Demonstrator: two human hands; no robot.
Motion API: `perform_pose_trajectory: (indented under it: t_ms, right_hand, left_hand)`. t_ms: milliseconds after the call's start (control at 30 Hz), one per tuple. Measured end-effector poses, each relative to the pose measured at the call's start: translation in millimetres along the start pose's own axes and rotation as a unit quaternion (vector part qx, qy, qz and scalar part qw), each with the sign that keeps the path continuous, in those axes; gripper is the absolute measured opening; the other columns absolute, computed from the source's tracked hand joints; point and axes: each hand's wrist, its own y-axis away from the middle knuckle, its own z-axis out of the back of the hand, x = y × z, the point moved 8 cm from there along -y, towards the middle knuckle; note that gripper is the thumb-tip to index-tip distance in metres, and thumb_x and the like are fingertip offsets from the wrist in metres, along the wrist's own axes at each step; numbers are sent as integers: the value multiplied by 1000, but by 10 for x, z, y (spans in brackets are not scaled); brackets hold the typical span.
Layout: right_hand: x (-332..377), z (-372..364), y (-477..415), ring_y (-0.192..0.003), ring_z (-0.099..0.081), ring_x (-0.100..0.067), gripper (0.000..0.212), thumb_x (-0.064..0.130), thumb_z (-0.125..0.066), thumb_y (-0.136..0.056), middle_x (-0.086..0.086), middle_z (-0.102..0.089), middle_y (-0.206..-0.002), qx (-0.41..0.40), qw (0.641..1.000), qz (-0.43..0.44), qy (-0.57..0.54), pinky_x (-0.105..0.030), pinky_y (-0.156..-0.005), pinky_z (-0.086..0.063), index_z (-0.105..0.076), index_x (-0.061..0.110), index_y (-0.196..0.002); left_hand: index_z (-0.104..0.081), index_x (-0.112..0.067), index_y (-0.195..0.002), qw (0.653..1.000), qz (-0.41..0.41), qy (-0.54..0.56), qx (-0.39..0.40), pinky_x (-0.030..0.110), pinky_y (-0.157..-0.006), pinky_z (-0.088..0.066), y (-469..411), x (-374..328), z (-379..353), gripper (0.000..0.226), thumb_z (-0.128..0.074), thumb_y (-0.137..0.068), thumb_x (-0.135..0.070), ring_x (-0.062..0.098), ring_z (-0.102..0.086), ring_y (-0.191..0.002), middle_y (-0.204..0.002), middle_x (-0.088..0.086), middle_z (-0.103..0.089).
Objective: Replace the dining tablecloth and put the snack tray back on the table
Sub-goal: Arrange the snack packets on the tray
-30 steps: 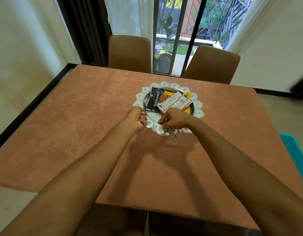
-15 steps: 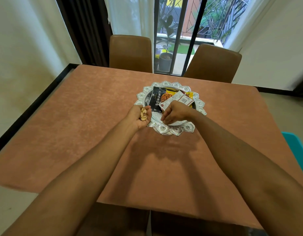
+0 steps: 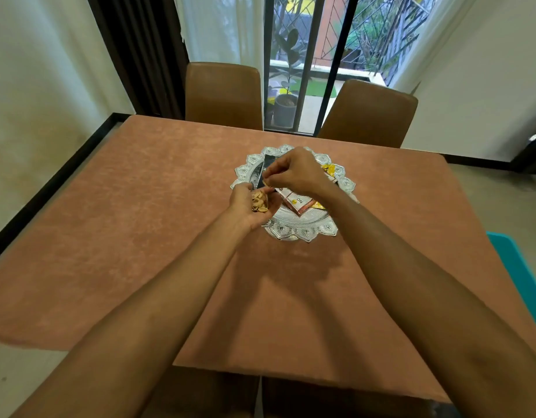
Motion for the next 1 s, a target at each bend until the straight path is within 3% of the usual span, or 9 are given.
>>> perform_pose_trajectory:
  t_ms: [67, 233, 367, 567, 700, 800, 900, 967, 1000]
  right_hand:
    - [94, -136, 29, -62, -64, 3, 17, 4, -77, -76, 5, -75, -76, 31, 997, 27, 63, -16, -63, -53, -83, 15, -89]
    - [189, -363, 144, -76, -70, -16, 24, 6, -72, -72, -4, -78, -83, 89, 980, 76, 160, -37, -73, -57, -83, 15, -92]
    - [144, -188, 169, -78, -72, -12, 22, 7, -73, -75, 0, -78, -83, 46, 993, 58, 95, -33, -77, -58, -83, 18, -92]
    - [-17, 136, 165, -80, -71, -9, 14, 14, -75, -85, -1, -79, -90, -23, 997, 36, 64, -34, -79, -59, -82, 16, -97]
    - [-344, 234, 202, -84, -70, -13, 14, 14, -74, -87, -4, -78, -95, -52, 997, -29, 51, -41, -85, -58, -81, 13, -99]
    - [-567, 63, 270, -90, -71, -16, 18, 7, -69, -87, -5, -78, -100, -7, 992, -73, 99, -35, -87, -56, -81, 12, -100]
    - [-633, -153, 339, -102, -70, -21, 23, 2, -66, -86, -7, -76, -110, 28, 989, -94, 113, -34, -90, -55, -80, 10, -103]
    - [-564, -302, 351, -95, -68, -24, 14, 8, -68, -86, -8, -76, -101, 47, 986, -84, 133, -36, -85, -54, -79, 11, -93]
    - [-526, -378, 349, -84, -64, -27, 14, 10, -66, -86, -7, -73, -85, 56, 984, -73, 155, -36, -76, -51, -75, 14, -76]
  left_hand:
    - [-58, 0, -83, 1000, 3, -2, -5, 32, -60, -57, -8, 40, -22, 36, -30, -99, -17, 25, -59, -66, -72, 15, -60]
    - [-55, -8, -72, 997, -21, -63, -37, 21, -49, -53, -35, 50, -7, 32, -30, -90, -3, 18, -55, -62, -67, 8, -56]
    - [-53, -6, -74, 999, -26, -40, -25, 19, -44, -51, -70, 35, -24, 31, -31, -96, -4, 14, -45, -55, -63, 6, -48]
    - [-55, 0, -87, 999, -27, -38, -24, 29, -49, -58, -41, 51, -78, 30, -33, -104, -12, 19, -59, -58, -71, 11, -56]
    - [-51, -4, -75, 995, -37, -68, -66, 18, -35, -48, -40, -39, 0, 31, -38, -102, -10, 9, -49, -31, -60, 7, -51]
    - [-44, -12, -69, 996, -5, -64, -69, 11, -27, -31, -31, -127, 110, 32, -35, -99, -7, 3, -38, -27, -48, 2, -45]
    - [-39, -18, -63, 995, 7, -82, -62, 10, -26, -25, 13, -208, 178, 38, -31, -99, -9, 1, -34, -26, -41, -4, -39]
    - [-38, -19, -62, 992, -3, -112, -64, 10, -25, -23, 32, -268, 217, 39, -31, -100, -10, 1, -31, -26, -40, -5, -38]
    - [-37, -20, -62, 990, -9, -128, -66, 10, -25, -22, 32, -295, 232, 39, -32, -100, -11, 1, -30, -27, -40, -5, -37]
